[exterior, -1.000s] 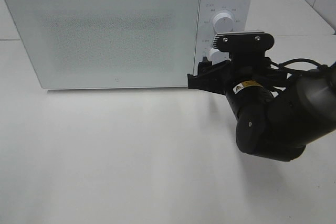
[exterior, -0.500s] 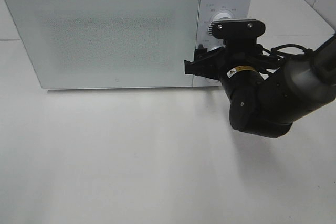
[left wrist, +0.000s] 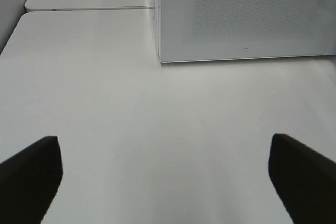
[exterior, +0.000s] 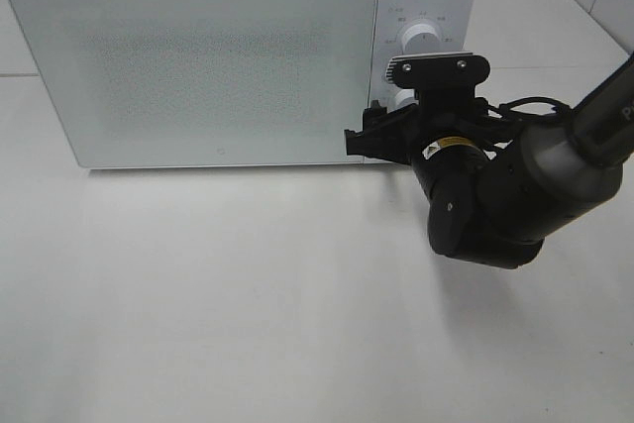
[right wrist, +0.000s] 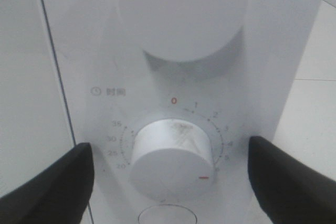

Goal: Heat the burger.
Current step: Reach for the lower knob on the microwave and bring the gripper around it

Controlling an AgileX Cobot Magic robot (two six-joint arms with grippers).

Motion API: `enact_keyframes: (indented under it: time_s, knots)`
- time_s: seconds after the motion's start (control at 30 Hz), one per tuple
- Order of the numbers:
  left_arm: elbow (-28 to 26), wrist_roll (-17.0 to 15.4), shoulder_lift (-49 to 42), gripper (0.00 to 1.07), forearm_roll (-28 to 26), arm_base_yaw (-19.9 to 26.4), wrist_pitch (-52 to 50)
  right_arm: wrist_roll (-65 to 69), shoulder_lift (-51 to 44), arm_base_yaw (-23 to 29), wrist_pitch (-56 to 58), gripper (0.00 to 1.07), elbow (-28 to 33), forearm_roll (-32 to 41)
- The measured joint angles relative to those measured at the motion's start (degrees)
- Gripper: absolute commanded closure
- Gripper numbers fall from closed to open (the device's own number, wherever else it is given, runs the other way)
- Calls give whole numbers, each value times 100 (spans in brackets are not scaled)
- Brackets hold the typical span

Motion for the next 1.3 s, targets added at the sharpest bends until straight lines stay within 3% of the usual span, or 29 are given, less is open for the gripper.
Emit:
enact_keyframes:
  time_s: [0.17, 0.2, 0.23, 0.27, 0.3, 0.33, 0.37, 0.4, 0.47, 0.87, 1.07, 1.13, 1.23, 1.3]
  knots:
    - [0, 0, 0, 7, 0, 0, 0, 0, 0, 0, -97, 44, 0, 29]
    - [0, 0, 0, 7, 0, 0, 0, 0, 0, 0, -126, 50, 0, 46]
    - [0, 0, 0, 7, 0, 0, 0, 0, 0, 0, -160, 65, 0, 69]
    - [0, 0, 0, 7, 0, 0, 0, 0, 0, 0, -160, 65, 0, 69]
    - [0, 0, 0, 7, 0, 0, 0, 23, 0, 0, -189, 81, 0, 40]
    - [0, 0, 0, 7, 0, 0, 0, 52, 0, 17, -178, 89, 0, -6]
    - [0, 0, 0, 7, 0, 0, 0, 52, 0, 17, -178, 89, 0, -6]
    - [0, 0, 0, 7, 0, 0, 0, 97, 0, 23, -178, 101, 0, -6]
    - [0, 0, 0, 7, 0, 0, 0, 97, 6, 23, -178, 106, 0, -6]
    - [0, 0, 0, 7, 0, 0, 0, 693, 6, 23, -178, 107, 0, -46]
    - [0, 0, 0, 7, 0, 0, 0, 2429, 17, 0, -195, 107, 23, -189]
    - [0, 0, 0, 7, 0, 0, 0, 4022, 17, -34, -218, 107, 69, -332]
    - [0, 0, 0, 7, 0, 0, 0, 4492, 17, -40, -229, 107, 86, -384]
    - [0, 0, 0, 7, 0, 0, 0, 5850, 34, -57, -281, 107, 120, -498]
